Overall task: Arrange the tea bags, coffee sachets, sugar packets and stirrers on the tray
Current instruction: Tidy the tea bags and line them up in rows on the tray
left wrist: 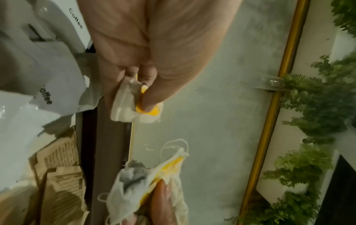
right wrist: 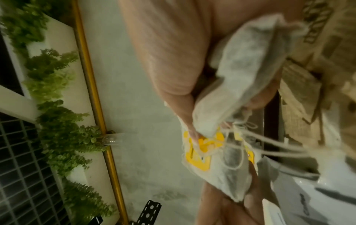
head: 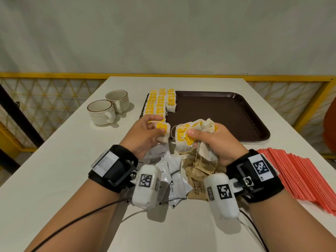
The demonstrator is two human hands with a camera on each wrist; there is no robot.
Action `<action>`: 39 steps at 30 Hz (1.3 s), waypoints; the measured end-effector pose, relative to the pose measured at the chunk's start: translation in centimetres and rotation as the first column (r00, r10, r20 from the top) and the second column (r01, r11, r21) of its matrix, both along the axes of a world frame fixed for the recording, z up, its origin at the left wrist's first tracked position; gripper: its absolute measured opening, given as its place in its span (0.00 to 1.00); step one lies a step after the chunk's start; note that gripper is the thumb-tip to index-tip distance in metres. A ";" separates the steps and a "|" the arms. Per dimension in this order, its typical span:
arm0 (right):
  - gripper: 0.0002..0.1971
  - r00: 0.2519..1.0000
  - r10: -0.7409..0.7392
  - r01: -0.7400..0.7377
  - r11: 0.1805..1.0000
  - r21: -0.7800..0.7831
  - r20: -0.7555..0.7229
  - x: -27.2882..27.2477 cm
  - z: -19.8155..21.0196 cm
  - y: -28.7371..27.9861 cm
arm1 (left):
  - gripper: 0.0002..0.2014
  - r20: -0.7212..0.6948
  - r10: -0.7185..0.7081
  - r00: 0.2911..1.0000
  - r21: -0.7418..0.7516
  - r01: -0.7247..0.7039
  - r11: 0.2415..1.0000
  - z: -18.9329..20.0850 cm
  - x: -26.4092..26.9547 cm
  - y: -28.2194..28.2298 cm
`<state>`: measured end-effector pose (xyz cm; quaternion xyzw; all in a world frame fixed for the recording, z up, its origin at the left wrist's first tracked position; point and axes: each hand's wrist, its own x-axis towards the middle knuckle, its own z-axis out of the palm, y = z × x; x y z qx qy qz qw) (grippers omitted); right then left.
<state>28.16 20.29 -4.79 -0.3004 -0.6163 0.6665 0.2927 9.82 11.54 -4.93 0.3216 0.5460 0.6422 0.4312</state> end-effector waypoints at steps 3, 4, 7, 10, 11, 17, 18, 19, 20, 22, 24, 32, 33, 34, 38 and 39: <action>0.12 1.000 -0.010 0.010 1.000 0.009 0.003 -0.1 0.0 0.0 | 0.07 -0.150 0.019 0.989 0.040 -0.013 0.999 -0.1 0.1 -0.1; 0.11 1.000 -0.017 0.017 1.000 0.015 0.005 -0.1 0.0 0.0 | 0.05 -0.209 0.030 0.977 0.052 -0.020 0.998 0.0 0.1 -0.1; 0.10 1.000 0.002 -0.002 1.000 0.019 0.002 0.1 0.2 -0.1 | 0.05 -0.276 0.084 0.957 0.120 -0.053 0.991 0.2 0.1 -0.2; 0.11 0.996 0.083 -0.083 0.997 0.005 -0.039 0.2 0.4 -0.4 | 0.06 -0.310 0.127 0.942 0.163 -0.079 0.983 0.3 0.1 -0.2; 0.12 0.994 0.099 -0.099 0.995 0.001 -0.055 0.1 0.3 -0.6 | 0.07 -0.298 0.133 0.945 0.155 -0.090 0.984 0.3 0.2 -0.2; 0.14 0.998 -0.015 0.016 1.000 0.018 -0.067 -0.6 -0.2 -0.5 | 0.11 -0.397 0.061 0.916 0.117 -0.016 0.993 -0.1 1.2 -0.2; 0.14 0.996 -0.041 0.041 0.999 0.002 -0.075 -0.6 -0.3 -0.4 | 0.12 -0.393 0.052 0.918 0.121 -0.005 0.993 -0.1 1.3 -0.2; 0.15 0.994 -0.060 0.059 0.998 -0.019 -0.087 -0.6 -0.3 -0.3 | 0.12 -0.393 0.045 0.919 0.128 0.006 0.992 -0.1 1.4 -0.2; 0.15 0.992 -0.073 0.070 0.997 -0.037 -0.102 -0.6 -0.3 -0.3 | 0.12 -0.405 0.032 0.914 0.130 0.023 0.991 0.0 1.6 -0.2; 0.16 0.988 -0.090 0.082 0.995 -0.061 -0.128 -0.7 -0.3 -0.2 | 0.10 -0.418 0.000 0.908 0.123 0.057 0.991 0.1 1.9 -0.3; 0.16 0.987 -0.098 0.090 0.994 -0.068 -0.130 -0.7 -0.3 -0.2 | 0.11 -0.374 0.000 0.927 0.106 0.043 0.994 0.1 2.1 -0.3; 0.14 0.987 -0.098 0.087 0.992 -0.090 -0.129 -0.9 -0.4 -0.5 | 0.05 -0.309 -0.005 0.951 0.127 0.046 0.991 -0.4 2.3 -0.1; 0.13 0.988 -0.087 0.078 0.994 -0.079 -0.124 -0.9 -0.4 -0.6 | 0.05 -0.323 0.012 0.946 0.134 0.033 0.990 -0.4 2.3 -0.1; 0.12 0.989 -0.081 0.073 0.995 -0.072 -0.123 -0.9 -0.4 -0.7 | 0.05 -0.341 0.024 0.940 0.134 0.023 0.991 -0.4 2.2 -0.1; 0.13 0.988 -0.102 0.093 0.993 -0.079 -0.116 -0.8 -0.2 -0.5 | 0.04 -0.379 0.078 0.922 0.109 -0.039 0.993 -0.4 1.5 0.1; 0.12 0.988 -0.108 0.098 0.991 -0.094 -0.114 -0.7 0.0 -0.5 | 0.05 -0.387 0.100 0.916 0.109 -0.062 0.992 -0.4 1.3 0.1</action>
